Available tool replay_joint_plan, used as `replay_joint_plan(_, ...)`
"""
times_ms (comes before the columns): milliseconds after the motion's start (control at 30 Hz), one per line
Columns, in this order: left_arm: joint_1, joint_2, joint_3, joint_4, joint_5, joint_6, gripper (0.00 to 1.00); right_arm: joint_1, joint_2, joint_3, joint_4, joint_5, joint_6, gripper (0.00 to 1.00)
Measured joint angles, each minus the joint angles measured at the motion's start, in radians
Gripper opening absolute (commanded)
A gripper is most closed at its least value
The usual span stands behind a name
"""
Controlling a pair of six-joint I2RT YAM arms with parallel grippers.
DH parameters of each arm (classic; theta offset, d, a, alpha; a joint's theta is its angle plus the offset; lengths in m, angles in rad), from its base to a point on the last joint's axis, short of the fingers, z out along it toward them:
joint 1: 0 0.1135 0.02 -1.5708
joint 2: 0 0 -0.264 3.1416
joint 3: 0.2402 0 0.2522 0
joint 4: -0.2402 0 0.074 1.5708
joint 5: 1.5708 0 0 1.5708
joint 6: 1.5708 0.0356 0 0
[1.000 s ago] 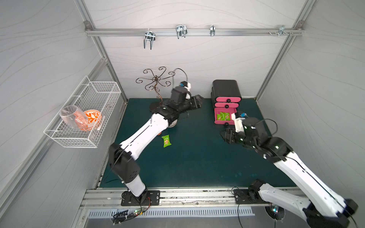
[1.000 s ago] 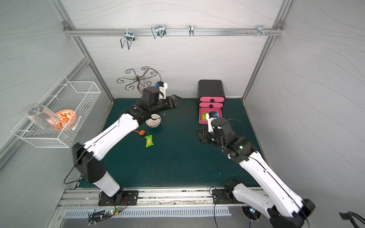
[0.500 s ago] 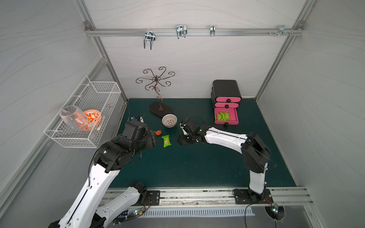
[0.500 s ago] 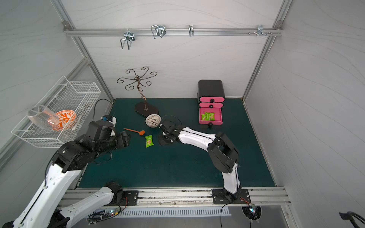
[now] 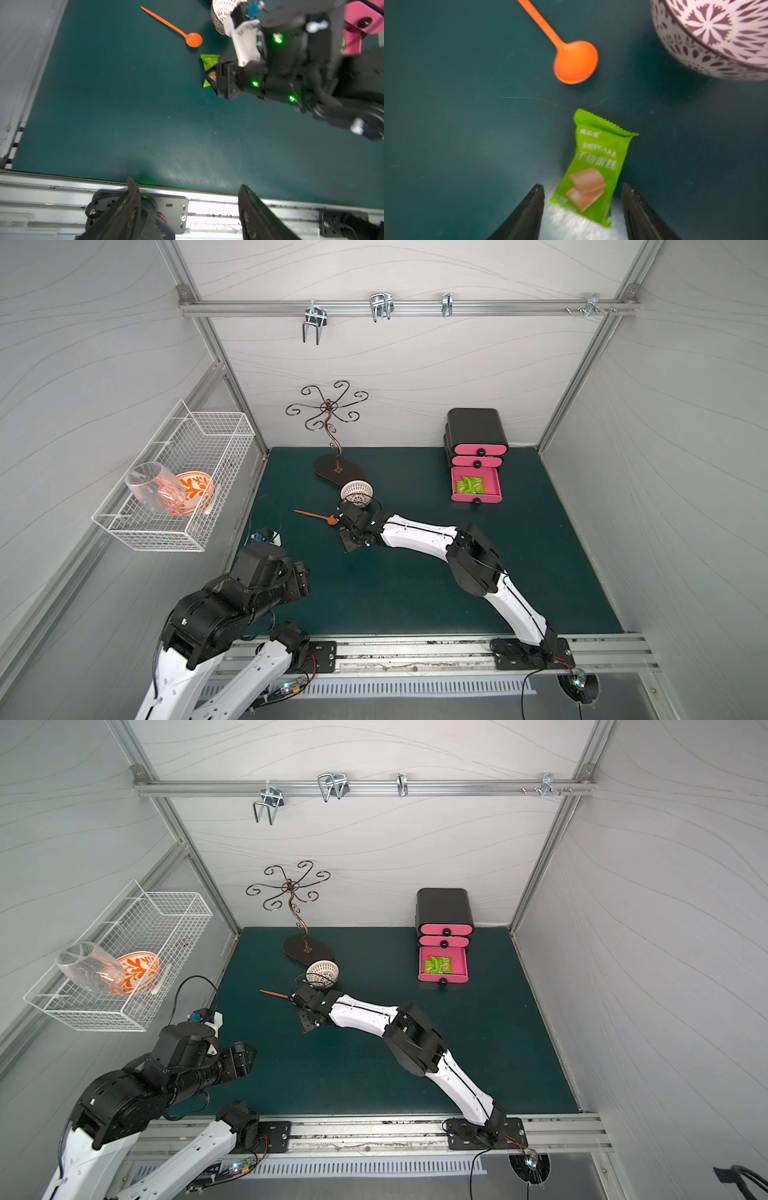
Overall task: Place the cookies into the drawer by color
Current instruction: Pick up the cookie at the center of the board.
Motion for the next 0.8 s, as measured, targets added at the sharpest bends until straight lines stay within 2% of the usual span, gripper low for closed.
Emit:
replay_joint_plan(233,0.000,-0.010,-0.006,0.002,0.115,0.032,0.75,0.000,0.077,0.106,-0.074,0.007,-0.035,0.61)
replay_joint_plan(433,0.000,-0.029,-0.015,0.027,0.199,0.044,0.75,-0.002,0.097,0.146,-0.114,0.003,-0.035,0.46)
replay_joint_plan(633,0.000,-0.058,-0.016,0.063,0.238,0.050,0.76,-0.016,0.097,0.143,-0.122,0.005,-0.029,0.38)
replay_joint_plan(800,0.000,-0.066,-0.026,0.114,0.289,0.056,0.77,-0.034,0.025,0.016,-0.051,-0.017,-0.023,0.34)
